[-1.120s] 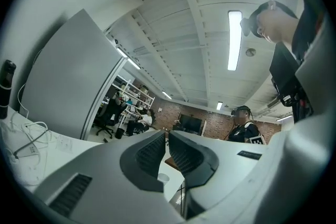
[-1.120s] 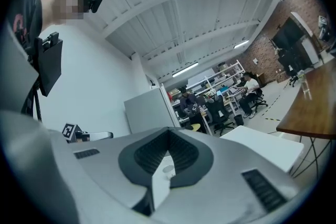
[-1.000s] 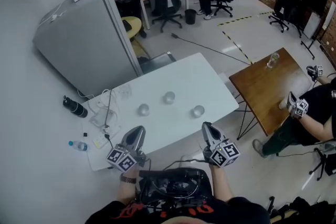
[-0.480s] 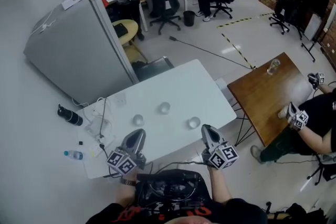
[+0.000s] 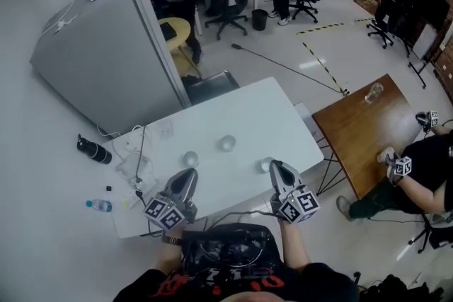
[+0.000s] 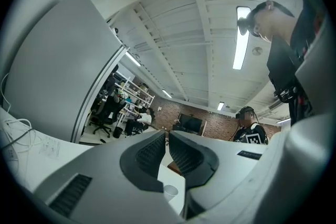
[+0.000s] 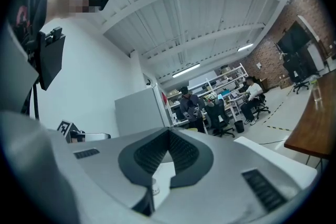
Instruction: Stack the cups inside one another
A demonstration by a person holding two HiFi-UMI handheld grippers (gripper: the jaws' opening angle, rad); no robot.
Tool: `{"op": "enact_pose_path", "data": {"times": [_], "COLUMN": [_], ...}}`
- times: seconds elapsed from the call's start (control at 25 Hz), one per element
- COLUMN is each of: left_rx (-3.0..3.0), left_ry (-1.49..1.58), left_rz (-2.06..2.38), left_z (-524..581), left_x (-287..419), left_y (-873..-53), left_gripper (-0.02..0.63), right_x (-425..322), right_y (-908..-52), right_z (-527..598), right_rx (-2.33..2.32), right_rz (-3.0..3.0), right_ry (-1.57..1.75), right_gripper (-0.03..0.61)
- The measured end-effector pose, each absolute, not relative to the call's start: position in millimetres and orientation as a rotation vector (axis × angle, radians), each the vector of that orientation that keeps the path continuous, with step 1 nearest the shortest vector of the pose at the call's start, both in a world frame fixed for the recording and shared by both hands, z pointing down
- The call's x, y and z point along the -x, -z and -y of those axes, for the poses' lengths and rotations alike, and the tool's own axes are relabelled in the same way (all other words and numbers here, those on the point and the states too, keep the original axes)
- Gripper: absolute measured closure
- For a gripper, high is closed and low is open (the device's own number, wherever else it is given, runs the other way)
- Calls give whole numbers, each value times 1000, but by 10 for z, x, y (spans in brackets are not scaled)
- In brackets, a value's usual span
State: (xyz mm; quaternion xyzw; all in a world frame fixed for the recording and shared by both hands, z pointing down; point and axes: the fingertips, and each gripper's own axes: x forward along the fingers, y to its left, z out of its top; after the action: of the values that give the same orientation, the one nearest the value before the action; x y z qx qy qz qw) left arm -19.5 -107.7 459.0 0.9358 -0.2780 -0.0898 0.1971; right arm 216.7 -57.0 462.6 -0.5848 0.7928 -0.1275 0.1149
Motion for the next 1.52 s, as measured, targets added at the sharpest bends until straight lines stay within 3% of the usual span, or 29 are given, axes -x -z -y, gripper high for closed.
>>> {"op": "enact_pose_path", "data": {"times": [0.76,0.88,1.0,1.12,1.32,1.52], "left_rx": [-2593,-2602,-2605,-2605,-2607,-2632], "left_ry": [240,248,247,241,225,238], "left_rz": [737,741,745,741,739,756], "left_z": [1212,1253,1257,1262,1210,1262], "left_x": [386,364,351,336,307,247], "left_y": [-4788,-4765,-4771,-4791,-4808,-4747], "left_gripper": [588,588,588,588,586,586], "right_x": [-2006,-2043,-2102,-2164,-2267,-2470], "right_y": [-4943,-4973,-5053,-5161,-5483,-6084], "right_z": [546,513,464,436,363,454], "right_rx": [1852,1850,1884,1911,2005,2160], "right_rz": [-2312,-2322,-2340,-2364,-2414,-2510], "right_ry": [402,392,384,392,453,525], "right_gripper": [571,525,525,455,241,118]}}
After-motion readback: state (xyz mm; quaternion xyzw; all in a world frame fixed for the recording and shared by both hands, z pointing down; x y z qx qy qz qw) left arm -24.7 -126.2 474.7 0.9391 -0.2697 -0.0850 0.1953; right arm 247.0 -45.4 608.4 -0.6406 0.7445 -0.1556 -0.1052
